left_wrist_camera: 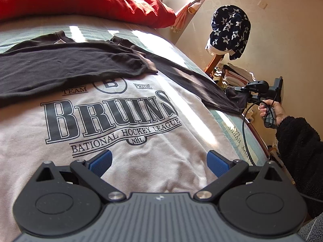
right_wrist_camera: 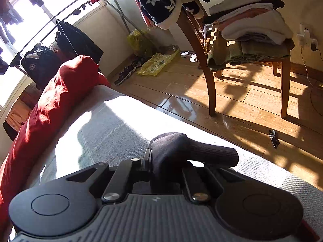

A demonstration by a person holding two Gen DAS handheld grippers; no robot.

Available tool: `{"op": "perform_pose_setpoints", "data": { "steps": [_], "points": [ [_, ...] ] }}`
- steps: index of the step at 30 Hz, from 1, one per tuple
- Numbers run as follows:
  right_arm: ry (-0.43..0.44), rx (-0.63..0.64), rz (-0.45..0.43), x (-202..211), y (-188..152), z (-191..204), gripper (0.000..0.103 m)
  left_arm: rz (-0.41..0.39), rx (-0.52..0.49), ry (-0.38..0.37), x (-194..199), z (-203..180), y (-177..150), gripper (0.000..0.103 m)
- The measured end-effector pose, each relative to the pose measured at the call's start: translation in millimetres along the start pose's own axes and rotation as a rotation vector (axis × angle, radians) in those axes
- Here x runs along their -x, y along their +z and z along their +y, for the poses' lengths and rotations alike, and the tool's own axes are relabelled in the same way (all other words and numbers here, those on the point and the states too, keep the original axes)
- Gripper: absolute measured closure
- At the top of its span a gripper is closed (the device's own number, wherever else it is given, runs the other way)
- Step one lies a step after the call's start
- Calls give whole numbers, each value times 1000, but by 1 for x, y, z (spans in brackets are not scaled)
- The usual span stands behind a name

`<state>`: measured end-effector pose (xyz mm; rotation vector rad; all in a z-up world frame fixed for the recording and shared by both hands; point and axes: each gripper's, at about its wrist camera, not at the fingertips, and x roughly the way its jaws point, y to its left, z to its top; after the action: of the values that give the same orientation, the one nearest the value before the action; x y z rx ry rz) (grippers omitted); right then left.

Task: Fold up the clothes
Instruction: 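Grasp the black ribbed cuff with the right gripper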

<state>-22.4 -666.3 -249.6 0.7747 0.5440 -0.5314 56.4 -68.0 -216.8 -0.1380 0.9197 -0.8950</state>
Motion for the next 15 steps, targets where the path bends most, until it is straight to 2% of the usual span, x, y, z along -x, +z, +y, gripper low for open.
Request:
{"op": "perform_pose_setpoints", "data": {
  "steps": [15],
  "points": [
    [77,195,31,15,-1,125,93,-60,-43,-12,39,-6,0,4]
  ]
}}
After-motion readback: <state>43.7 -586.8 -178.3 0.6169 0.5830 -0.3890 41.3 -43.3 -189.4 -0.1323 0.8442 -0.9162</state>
